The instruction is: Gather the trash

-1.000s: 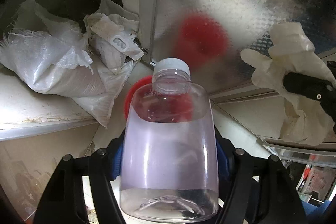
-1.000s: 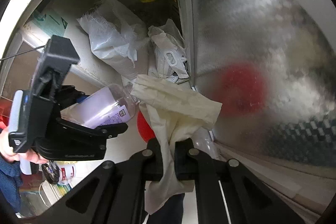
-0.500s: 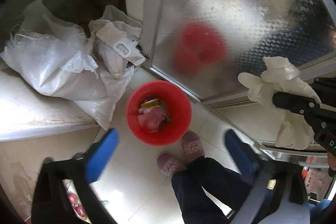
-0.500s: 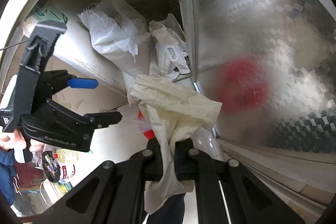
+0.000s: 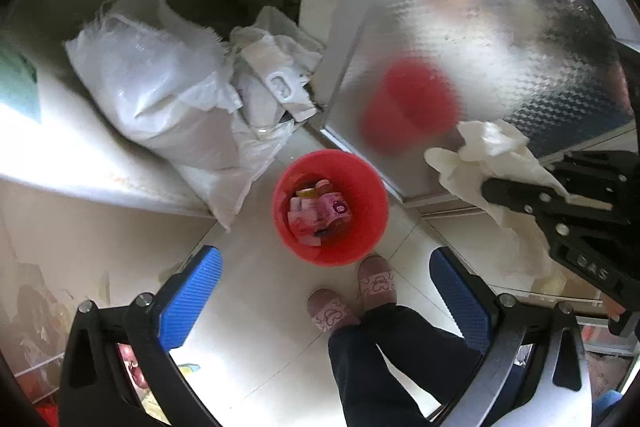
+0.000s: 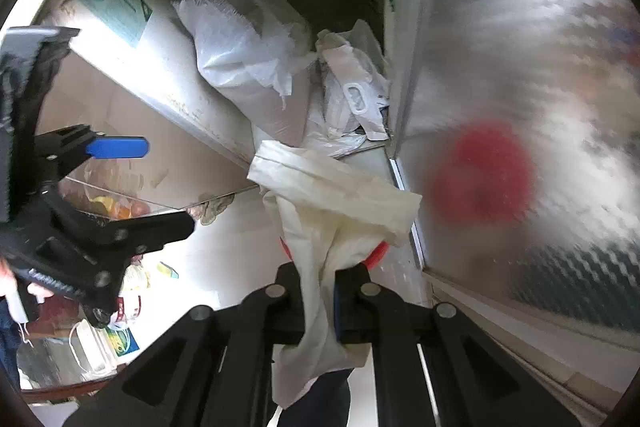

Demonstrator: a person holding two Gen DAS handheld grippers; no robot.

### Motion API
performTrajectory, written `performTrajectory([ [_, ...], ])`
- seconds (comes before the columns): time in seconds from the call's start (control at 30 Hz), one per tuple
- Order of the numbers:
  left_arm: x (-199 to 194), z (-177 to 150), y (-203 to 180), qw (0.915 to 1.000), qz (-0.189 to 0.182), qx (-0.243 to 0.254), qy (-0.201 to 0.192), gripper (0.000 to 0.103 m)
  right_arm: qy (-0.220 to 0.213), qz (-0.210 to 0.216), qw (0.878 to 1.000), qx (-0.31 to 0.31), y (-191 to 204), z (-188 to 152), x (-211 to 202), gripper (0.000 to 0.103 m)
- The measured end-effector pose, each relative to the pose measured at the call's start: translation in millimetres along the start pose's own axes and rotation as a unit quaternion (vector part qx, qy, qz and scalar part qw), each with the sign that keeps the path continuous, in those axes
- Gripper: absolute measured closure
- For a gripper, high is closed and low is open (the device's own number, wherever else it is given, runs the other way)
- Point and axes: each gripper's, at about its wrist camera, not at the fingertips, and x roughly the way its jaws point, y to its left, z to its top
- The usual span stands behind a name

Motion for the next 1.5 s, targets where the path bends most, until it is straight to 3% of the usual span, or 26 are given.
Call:
performTrajectory([
  [0.23, 10, -12, 20, 0.9994, 0.025, -0.020, 0.010, 0.000, 0.007, -0.012, 0.999, -0.044, 11, 8, 27, 0.097],
  [0.33, 12, -16, 27, 0.9989, 0.032, -0.029, 0.016, 0.000, 0.009, -0.011, 0.998, -0.058, 13, 10, 35, 0.090],
  [0.4, 13, -19, 29, 0.9988, 0.031, -0.034, 0.018, 0.000, 0.008, -0.022, 0.997, -0.073, 15, 9, 41, 0.077],
  [0.47, 13, -21, 30, 0.9987, 0.033, -0.037, 0.017, 0.000, 0.012, -0.021, 0.997, -0.075, 14, 9, 47, 0.035],
  [0.77, 5, -23, 28, 0.9982, 0.039, -0.045, 0.006, 0.000, 0.009, -0.028, 0.997, -0.077, 15, 7, 44, 0.005],
  [0.97, -32, -17, 20, 0.9978, 0.048, -0.044, -0.010, 0.000, -0.014, -0.029, 0.996, -0.085, 25, 10, 10, 0.001],
  [1.1, -85, -11, 10, 0.9976, 0.040, -0.048, -0.029, 0.000, -0.024, -0.029, 0.996, -0.076, 32, 18, -34, 0.001],
  [1.37, -218, 9, -9, 0.9911, 0.054, -0.054, -0.108, 0.000, -0.092, -0.025, 0.993, -0.071, 51, 42, -169, 0.001],
  [1.5, -275, 22, -24, 0.9863, 0.051, -0.053, -0.147, 0.000, -0.136, -0.043, 0.988, -0.058, 53, 52, -236, 0.001],
])
